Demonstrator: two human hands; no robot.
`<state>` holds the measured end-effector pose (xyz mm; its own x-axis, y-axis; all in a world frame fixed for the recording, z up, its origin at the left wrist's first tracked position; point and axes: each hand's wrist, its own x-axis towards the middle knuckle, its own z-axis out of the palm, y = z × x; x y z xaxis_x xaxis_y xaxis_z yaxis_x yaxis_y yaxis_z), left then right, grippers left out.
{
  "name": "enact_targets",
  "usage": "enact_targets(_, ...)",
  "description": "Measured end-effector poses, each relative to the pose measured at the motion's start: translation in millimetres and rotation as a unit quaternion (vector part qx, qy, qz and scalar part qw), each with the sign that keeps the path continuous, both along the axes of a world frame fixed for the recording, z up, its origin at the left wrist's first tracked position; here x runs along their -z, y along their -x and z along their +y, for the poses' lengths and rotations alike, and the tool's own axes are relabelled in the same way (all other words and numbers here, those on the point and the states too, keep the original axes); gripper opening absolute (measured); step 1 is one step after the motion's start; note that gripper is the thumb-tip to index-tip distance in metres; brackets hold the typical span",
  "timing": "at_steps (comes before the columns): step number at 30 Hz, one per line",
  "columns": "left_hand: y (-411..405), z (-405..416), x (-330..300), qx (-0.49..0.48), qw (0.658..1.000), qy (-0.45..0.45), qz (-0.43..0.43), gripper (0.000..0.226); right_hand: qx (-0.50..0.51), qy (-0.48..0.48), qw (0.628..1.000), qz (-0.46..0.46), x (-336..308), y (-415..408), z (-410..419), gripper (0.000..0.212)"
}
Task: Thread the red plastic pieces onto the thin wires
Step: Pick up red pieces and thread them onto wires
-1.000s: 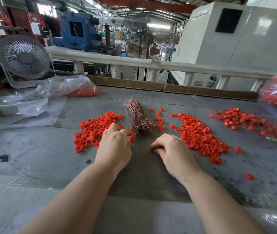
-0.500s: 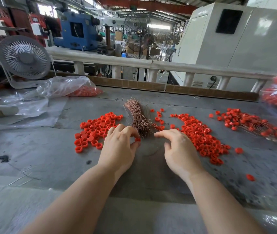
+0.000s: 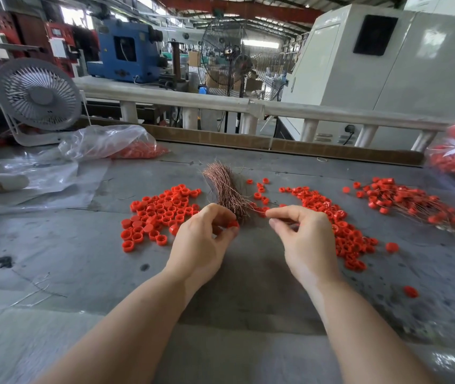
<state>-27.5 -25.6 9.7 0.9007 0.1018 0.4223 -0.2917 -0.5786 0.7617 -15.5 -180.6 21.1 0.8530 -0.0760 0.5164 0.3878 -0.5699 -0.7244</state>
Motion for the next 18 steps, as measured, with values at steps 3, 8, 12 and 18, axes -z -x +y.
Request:
enact_targets(3,-0.3,0.1,-0.6,0.005,1.000,0.008,0.004,0.016,-0.002,-0.090,0.996,-0.024,-2.9,-1.3,-2.2,0.021)
enact_targets(8,1.1,-3.0,-1.4,0.042,0.999,0.016,0.002,0.014,-0.024,-0.191,0.981,-0.025,-6.6,-2.1,-1.4,0.032)
enact_targets(12,3.5,-5.4,-3.7,0.072,0.997,0.004,-0.014,0.013,-0.077,-0.269,0.960,0.000,-10.6,1.7,-0.8,0.029)
enact_targets(18,8.1,-9.0,-6.2,0.157,0.988,0.004,-0.005,0.012,-0.165,-0.307,0.935,0.058,-13.7,6.7,4.0,0.023)
